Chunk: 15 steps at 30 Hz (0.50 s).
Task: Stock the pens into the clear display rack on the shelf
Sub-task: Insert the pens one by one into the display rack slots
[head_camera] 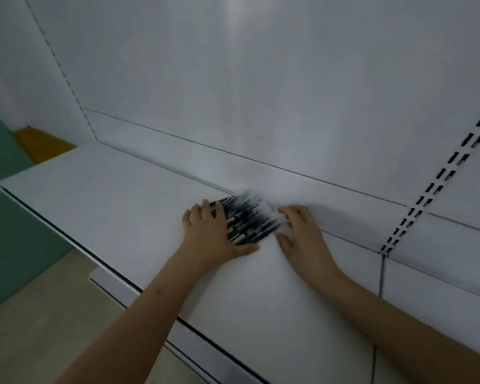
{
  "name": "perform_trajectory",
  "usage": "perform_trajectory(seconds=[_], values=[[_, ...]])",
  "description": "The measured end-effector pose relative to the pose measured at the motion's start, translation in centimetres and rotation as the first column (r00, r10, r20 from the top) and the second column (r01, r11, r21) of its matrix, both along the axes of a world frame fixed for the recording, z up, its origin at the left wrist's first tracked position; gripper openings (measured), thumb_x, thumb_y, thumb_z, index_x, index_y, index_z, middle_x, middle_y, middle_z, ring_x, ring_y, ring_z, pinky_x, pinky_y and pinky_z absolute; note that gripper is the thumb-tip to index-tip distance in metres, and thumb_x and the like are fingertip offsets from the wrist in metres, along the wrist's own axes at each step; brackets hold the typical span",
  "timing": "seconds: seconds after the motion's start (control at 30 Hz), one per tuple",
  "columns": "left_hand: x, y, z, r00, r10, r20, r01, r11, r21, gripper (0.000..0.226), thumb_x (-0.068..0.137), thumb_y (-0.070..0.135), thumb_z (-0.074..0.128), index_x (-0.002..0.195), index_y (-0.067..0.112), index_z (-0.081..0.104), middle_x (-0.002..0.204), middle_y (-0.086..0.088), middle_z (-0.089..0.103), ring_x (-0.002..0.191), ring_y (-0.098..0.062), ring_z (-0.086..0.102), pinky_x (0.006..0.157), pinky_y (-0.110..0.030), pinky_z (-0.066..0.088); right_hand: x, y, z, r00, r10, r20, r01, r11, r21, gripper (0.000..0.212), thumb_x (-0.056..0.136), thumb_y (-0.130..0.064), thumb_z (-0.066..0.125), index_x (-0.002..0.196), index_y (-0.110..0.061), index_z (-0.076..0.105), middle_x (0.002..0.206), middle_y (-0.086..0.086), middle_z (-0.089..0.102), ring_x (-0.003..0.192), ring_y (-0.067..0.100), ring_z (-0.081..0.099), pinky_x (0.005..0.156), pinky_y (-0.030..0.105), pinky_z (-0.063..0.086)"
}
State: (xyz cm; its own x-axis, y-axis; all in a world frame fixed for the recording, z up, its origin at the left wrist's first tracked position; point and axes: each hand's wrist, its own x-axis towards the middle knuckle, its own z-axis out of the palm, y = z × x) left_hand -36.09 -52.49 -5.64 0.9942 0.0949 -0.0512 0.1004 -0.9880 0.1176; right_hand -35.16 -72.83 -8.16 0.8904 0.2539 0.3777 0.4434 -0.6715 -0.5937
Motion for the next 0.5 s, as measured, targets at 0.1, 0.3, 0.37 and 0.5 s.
perform_trajectory(seconds=[0.1,0.3,0.37,0.5], values=[[1.1,0.6,1.0,0.993,-0.068,-0.099,0.069,0.998,0.011,0.135,0.055,0.093,0.047,0.152,0.016,-0.004,0.159,-0.019,-0.001,0.145,-0.04,0.005,0.117,-0.051,0.008,0.1,0.0,-0.1,0.999,-0.017,0.035,0.019,0.998,-0.053,0.048,0.087,-0.006,0.067,0.132,-0.008,0.051,0.131,0.002,0.044,0.117,0.007,0.042,0.103,0.0,0.019],[2.6,0.9,1.6,0.993,-0.113,-0.035,0.115,0.992,0.044,0.093,0.069,0.07,0.059,0.136,0.01,0.034,0.131,-0.015,0.041,0.12,-0.034,0.038,0.097,-0.043,0.041,0.2,0.0,-0.3,0.993,-0.1,0.059,0.104,0.992,-0.07,0.05,0.088,-0.005,0.064,0.135,-0.007,0.049,0.137,0.008,0.043,0.125,0.019,0.043,0.105,0.009,0.021],[2.9,0.8,1.6,0.996,-0.086,0.019,0.087,0.996,-0.021,0.07,0.072,0.056,0.064,0.119,0.009,0.044,0.119,-0.013,0.045,0.111,-0.032,0.045,0.087,-0.039,0.044,0.2,0.1,-0.4,0.992,-0.11,0.058,0.114,0.991,-0.077,0.049,0.088,-0.004,0.061,0.136,-0.007,0.048,0.137,0.009,0.043,0.125,0.02,0.044,0.105,0.011,0.022],[3.3,0.6,1.9,0.999,-0.037,0.015,0.038,0.994,-0.103,0.051,0.073,0.041,0.069,0.106,0.01,0.046,0.105,-0.008,0.054,0.098,-0.027,0.058,0.069,-0.03,0.043,0.3,0.2,-0.5,0.991,-0.128,0.038,0.131,0.988,-0.085,0.049,0.088,-0.004,0.058,0.136,-0.007,0.048,0.135,0.008,0.045,0.123,0.021,0.045,0.104,0.014,0.025]])
